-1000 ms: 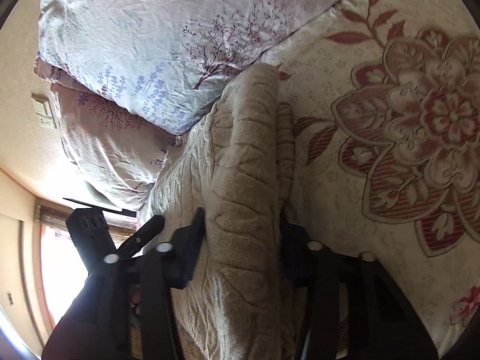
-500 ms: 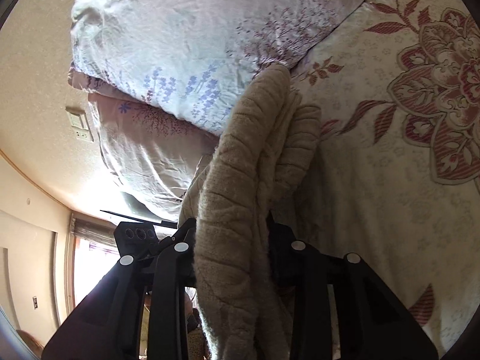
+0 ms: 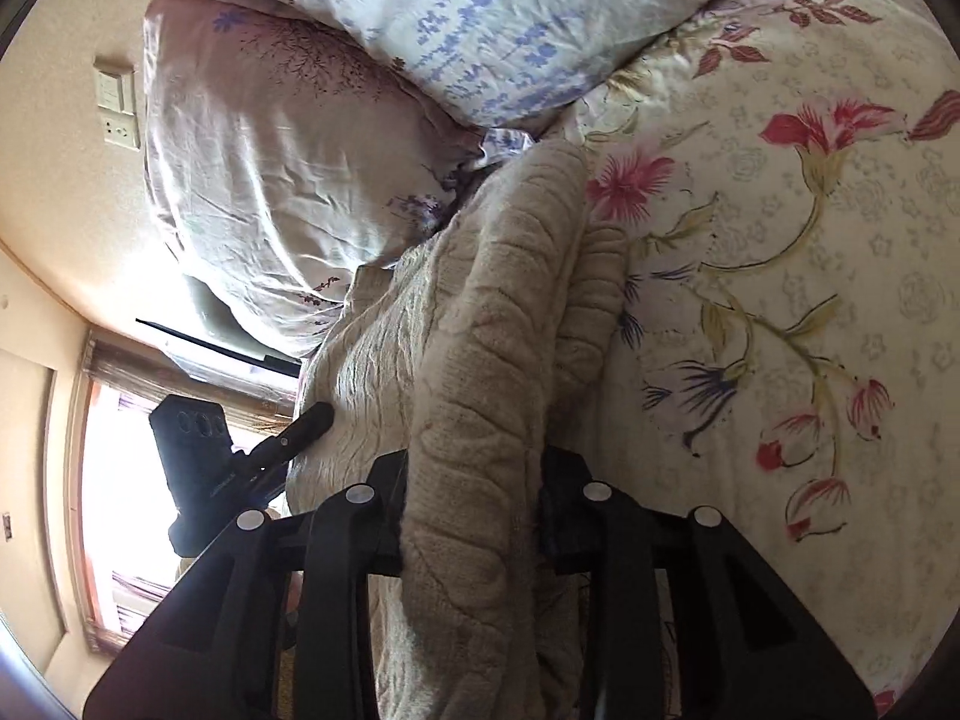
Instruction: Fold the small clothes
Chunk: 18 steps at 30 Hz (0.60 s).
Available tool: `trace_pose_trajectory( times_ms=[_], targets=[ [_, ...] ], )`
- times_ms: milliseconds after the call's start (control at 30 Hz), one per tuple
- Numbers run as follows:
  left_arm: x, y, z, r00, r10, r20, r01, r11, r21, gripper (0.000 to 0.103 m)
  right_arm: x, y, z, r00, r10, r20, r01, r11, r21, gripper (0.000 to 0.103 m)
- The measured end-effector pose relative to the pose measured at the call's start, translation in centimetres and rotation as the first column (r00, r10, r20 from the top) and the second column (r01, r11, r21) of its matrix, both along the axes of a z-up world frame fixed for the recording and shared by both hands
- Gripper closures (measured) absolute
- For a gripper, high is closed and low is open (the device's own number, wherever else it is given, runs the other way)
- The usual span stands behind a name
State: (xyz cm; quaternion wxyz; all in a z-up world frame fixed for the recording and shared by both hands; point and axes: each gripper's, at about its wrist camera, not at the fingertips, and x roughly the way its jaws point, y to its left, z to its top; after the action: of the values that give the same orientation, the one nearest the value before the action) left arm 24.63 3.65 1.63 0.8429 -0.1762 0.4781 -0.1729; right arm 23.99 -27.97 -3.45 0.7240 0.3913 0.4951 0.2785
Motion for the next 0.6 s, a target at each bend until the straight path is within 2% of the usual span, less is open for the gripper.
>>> trace_pose_trajectory(
  times_ms=[67, 133, 200, 300, 400, 433, 467, 500, 600],
  targets=[
    [-0.3, 0.3, 0.5, 1.0, 0.022, 0.021, -0.022, 0.999, 0.023, 0.039, -0.5, -0.8, 0.7, 1.0, -0.013, 0.005, 0.013, 0.999, -0.038, 0.062],
    [-1.2, 0.7, 2.1, 0.995, 0.046, 0.094, -0.054, 0.995, 0.085, 0.035, -1.1, -2.6, 2.2, 0.997, -0.06, 0.049, 0.063, 0.996, -0.063, 0.06],
    [-2.6, 0.8, 4.0, 0.98, 0.065, 0.19, -0.094, 0.984, 0.152, 0.024, -1.1, -4.3, 3.7, 0.988, -0.125, 0.089, 0.13, 0.99, -0.051, 0.06],
    [-4.6, -1.0, 6.0, 0.959, -0.004, 0.282, -0.057, 0.977, 0.206, 0.02, -0.1, -5.1, 3.9, 0.983, -0.165, 0.078, 0.168, 0.986, -0.025, 0.06],
    [-6.1, -4.0, 6.6, 0.942, -0.113, 0.316, 0.023, 0.961, 0.275, 0.016, 1.7, -4.4, 3.3, 0.986, -0.16, 0.038, 0.161, 0.987, -0.027, 0.061],
    [-6.3, -5.1, 6.4, 0.938, -0.141, 0.316, 0.044, 0.954, 0.296, 0.016, 2.1, -4.1, 2.8, 0.988, -0.156, 0.02, 0.156, 0.987, -0.022, 0.065],
    [-6.3, -5.9, 6.1, 0.937, -0.163, 0.311, 0.06, 0.947, 0.316, 0.016, 2.2, -3.8, 2.1, 0.99, -0.14, 0.004, 0.141, 0.99, -0.01, 0.082],
    [-6.2, -6.5, 5.8, 0.937, -0.181, 0.298, 0.075, 0.939, 0.335, 0.016, 2.5, -3.3, 1.8, 0.992, -0.129, -0.006, 0.129, 0.992, -0.01, 0.09],
    [-5.6, -7.1, 4.4, 0.947, -0.197, 0.252, 0.092, 0.922, 0.375, 0.016, 2.5, -3.4, 1.7, 0.986, -0.164, 0.011, 0.165, 0.984, -0.067, 0.093]
  ],
)
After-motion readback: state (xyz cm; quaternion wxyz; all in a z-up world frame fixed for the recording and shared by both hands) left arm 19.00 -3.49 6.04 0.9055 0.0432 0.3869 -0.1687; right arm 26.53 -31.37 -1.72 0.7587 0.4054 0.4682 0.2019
